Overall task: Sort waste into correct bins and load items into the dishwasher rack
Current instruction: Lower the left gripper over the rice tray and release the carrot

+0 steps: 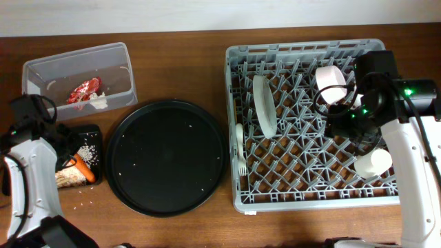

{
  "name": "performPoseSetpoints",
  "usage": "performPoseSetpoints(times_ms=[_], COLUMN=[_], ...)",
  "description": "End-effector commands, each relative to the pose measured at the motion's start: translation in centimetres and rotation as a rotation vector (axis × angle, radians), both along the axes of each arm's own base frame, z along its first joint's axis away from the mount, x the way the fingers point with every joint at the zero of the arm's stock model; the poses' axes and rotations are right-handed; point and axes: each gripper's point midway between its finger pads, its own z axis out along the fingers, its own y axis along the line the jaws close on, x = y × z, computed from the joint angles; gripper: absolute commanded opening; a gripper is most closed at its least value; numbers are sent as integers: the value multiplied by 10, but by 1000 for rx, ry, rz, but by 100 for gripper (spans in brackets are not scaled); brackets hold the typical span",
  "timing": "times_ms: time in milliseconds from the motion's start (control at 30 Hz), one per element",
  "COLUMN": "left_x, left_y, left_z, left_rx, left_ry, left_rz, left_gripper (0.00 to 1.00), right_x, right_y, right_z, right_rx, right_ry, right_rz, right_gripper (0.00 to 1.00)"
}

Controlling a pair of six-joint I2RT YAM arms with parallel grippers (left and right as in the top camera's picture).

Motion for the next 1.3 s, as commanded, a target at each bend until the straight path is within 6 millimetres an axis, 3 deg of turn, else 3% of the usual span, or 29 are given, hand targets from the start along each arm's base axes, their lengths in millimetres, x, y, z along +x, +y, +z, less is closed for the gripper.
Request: performPoseSetpoints(times_ms=[0, 200, 300, 367, 400, 567, 833, 1267], left_x=[-7, -14, -17, -17, -17, -20, -10, -15], left_y=[1, -2, -4, -4, -4, -6, -12, -14], left_z=[-31, -67, -75, -75, -75, -75, -60, -60], left_rx=[-18, -75, -89, -90, -90, -102, -125, -135], left_ry=[71, 182, 210, 211, 212, 222, 155, 174], left_rz=[-2, -4, -4, -4, -4, -5, -17, -32], left_gripper=[10, 11, 14, 20, 29, 38, 42, 46], right_x=[0, 0, 0, 0, 0, 0, 0, 0], right_y=[-2, -2, -2, -2, -2, -2, -2, -2], right_z=[-1, -1, -1, -1, -1, -1, -1, -1], right_rx=[-7, -7, -7, -7, -7, -7, -7, -7], right_ry=[4, 4, 5, 5, 4, 5, 4, 4], right_rz=[3, 3, 3, 3, 3, 3, 3, 3], right_gripper=[77, 77, 77, 77, 77, 77, 77, 77])
